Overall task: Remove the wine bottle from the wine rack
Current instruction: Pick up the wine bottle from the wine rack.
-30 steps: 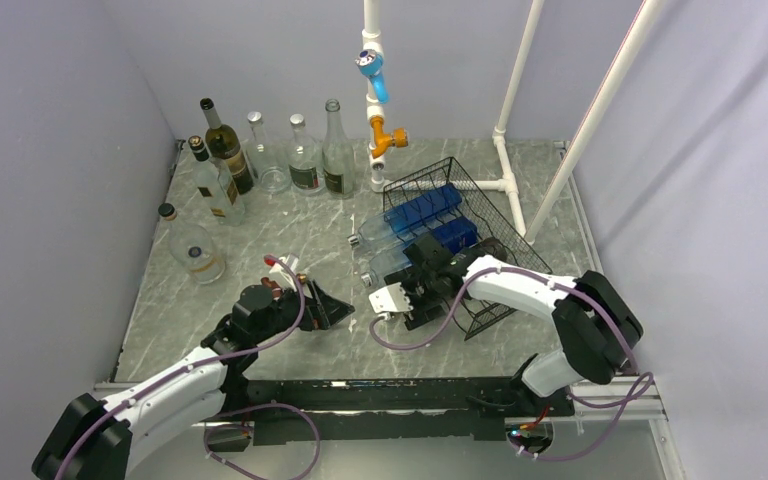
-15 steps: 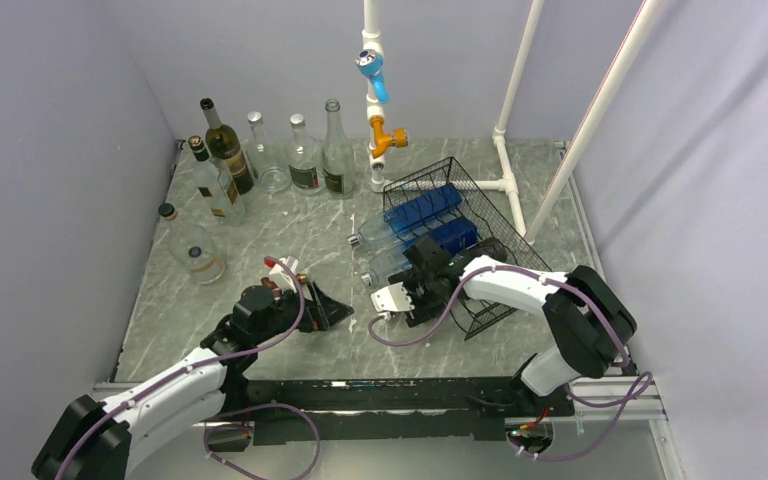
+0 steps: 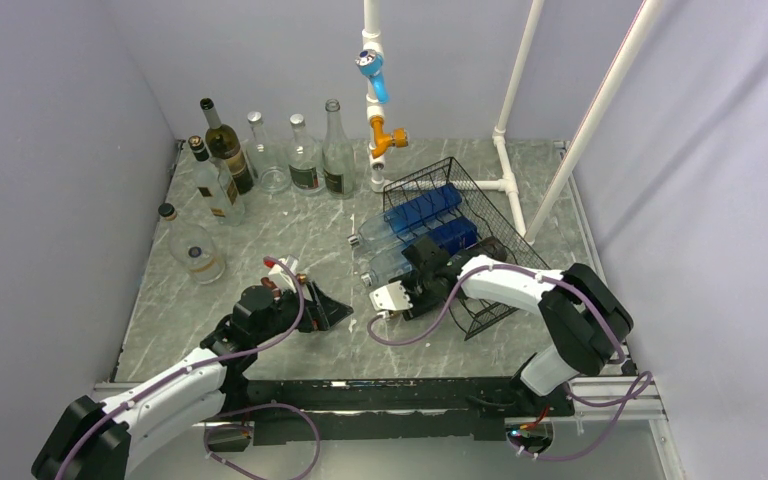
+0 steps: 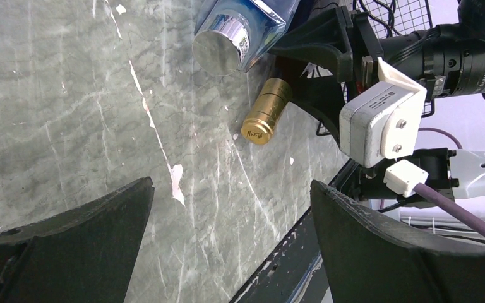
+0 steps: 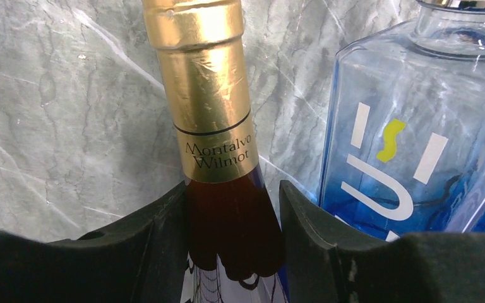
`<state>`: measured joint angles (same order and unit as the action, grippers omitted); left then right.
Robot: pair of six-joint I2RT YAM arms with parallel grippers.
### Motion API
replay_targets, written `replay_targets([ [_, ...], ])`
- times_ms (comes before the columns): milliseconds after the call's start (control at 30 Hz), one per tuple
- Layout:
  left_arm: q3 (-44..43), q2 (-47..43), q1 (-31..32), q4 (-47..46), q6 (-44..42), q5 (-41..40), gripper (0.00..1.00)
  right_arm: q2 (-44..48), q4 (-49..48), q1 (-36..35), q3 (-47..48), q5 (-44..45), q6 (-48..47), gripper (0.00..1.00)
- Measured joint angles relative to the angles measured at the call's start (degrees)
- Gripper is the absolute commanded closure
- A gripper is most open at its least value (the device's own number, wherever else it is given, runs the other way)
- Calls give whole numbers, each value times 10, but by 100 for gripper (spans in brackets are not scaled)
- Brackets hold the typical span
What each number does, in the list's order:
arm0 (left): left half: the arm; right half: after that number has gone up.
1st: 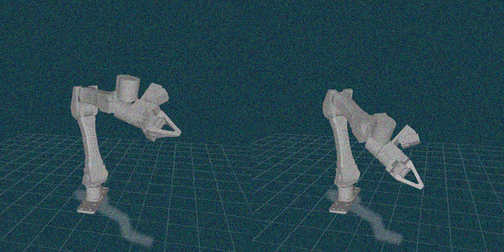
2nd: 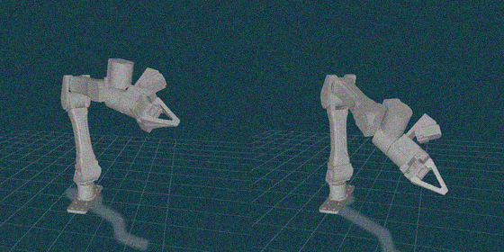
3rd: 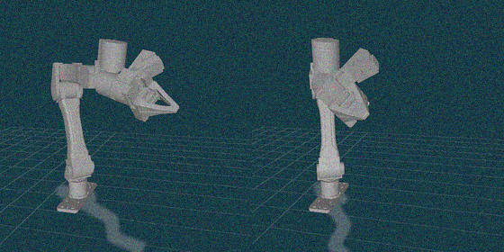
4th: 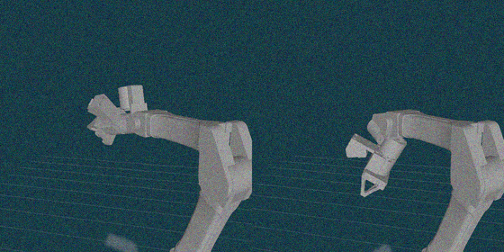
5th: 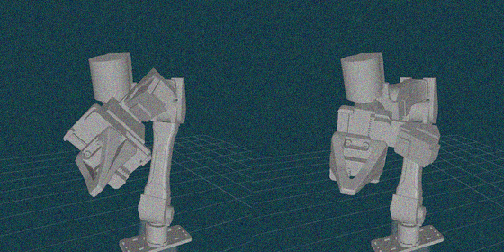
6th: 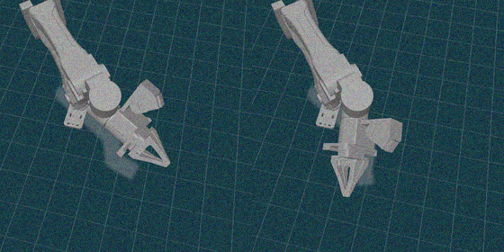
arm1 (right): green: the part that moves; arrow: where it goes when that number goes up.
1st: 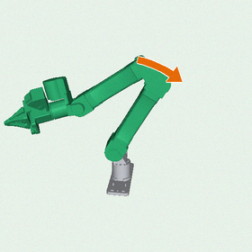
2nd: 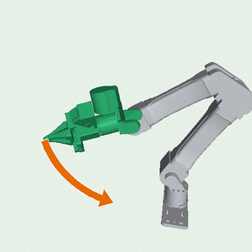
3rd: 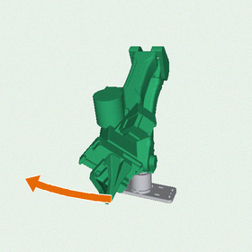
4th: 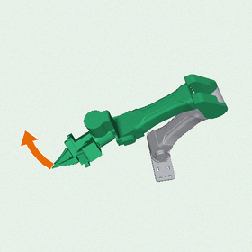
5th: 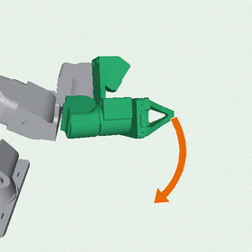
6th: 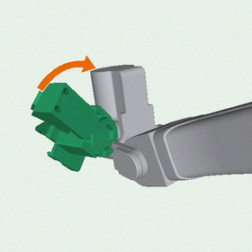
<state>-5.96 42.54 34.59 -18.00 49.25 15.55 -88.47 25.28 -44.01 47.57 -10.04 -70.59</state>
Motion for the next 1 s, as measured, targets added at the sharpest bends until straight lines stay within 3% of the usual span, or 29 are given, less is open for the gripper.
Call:
replay_targets([
  [67, 0, 0, 0, 0, 0, 0, 0, 0, 2, 0, 2, -4, 0, 91],
  [200, 0, 0, 0, 2, 0, -1, 1, 0, 12, 0, 7, -18, 1, 97],
  [1000, 0, -46, 0, 55, -5, -19, 1, -6, 41, -87, 57, -82, 69, 100],
])
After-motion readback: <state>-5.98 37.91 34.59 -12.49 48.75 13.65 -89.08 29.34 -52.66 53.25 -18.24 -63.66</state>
